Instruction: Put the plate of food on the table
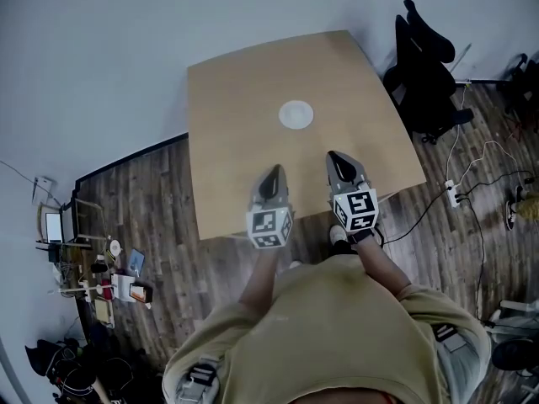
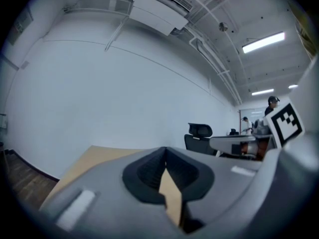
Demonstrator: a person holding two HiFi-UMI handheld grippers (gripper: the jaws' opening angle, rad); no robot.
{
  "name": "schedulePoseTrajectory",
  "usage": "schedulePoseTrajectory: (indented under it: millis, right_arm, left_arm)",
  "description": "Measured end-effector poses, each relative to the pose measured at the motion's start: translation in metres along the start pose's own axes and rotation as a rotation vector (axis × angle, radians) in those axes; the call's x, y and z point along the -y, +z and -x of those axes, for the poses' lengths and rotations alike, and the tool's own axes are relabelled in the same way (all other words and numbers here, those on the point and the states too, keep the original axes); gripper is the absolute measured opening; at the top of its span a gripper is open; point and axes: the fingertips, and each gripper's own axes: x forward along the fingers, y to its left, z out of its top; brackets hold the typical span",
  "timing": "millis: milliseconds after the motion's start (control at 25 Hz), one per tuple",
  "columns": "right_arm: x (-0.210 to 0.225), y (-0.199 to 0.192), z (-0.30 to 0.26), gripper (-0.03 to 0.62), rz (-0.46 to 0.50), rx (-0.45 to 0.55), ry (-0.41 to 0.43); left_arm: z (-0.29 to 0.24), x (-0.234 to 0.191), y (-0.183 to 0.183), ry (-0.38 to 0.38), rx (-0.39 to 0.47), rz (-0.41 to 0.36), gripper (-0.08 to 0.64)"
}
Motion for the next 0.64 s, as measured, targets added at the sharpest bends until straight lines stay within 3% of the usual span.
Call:
schedulePoseTrajectory:
  millis: [360,640]
  right_arm:
    - [0.011,-0.001,-0.003,0.005,0.012,0.004,0.006]
    - [0.051,-0.014,-0.015,0.005,0.01,-0.017,0.02]
  left_arm:
    - [-0.013,0.0,-0.001,0.016,-0.005,-0.019,0.002]
    - [-0.042,0.014,-0.021,0.049,-0.043,-0.029,0.002]
